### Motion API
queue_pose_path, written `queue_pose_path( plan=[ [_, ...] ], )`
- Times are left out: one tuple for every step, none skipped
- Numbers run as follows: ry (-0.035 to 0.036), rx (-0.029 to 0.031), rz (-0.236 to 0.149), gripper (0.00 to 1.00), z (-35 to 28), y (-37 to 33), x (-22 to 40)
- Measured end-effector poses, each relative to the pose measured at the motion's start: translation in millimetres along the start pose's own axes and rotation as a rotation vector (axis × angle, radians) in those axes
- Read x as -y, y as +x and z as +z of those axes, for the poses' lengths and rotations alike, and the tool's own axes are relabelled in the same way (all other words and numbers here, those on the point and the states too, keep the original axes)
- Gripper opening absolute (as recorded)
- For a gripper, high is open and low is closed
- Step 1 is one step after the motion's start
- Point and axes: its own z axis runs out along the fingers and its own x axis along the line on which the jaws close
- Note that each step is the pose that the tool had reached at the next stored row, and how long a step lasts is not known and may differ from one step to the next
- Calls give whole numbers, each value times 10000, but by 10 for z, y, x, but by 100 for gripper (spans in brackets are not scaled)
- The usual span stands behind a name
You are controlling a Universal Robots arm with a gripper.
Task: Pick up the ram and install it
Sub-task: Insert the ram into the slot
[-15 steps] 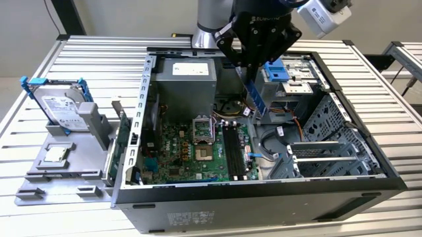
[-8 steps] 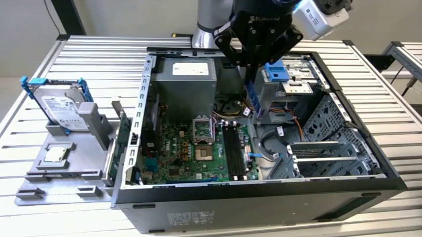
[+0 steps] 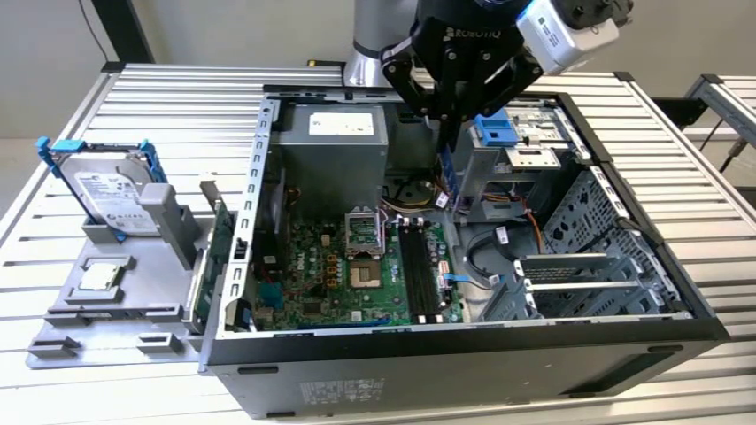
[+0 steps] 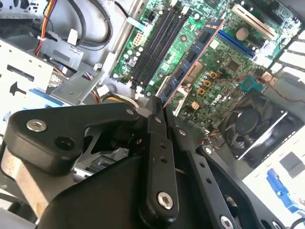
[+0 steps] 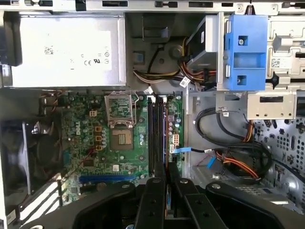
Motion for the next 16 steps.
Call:
queue_pose_path(
  plan=[
    [1,0,6,0,0,0,0],
    [1,0,7,0,0,0,0],
    [1,0,8,0,0,0,0],
    [1,0,8,0,0,0,0],
    [1,0,9,0,0,0,0],
    [3,1,9,0,4,-1,-1],
    [4,1,7,0,10,-5,-1],
    [6,0,9,0,18,-10,-1],
    [5,0,9,0,29,-17,-1],
    [5,0,8,0,42,-26,-2],
    [6,0,8,0,57,-33,-3],
    [6,0,9,0,75,-40,-3],
    [6,0,9,0,93,-46,-4],
    [6,-1,8,0,112,-52,-4],
    [5,-1,9,0,130,-57,-5],
    [5,0,9,0,149,-63,-5]
  ],
)
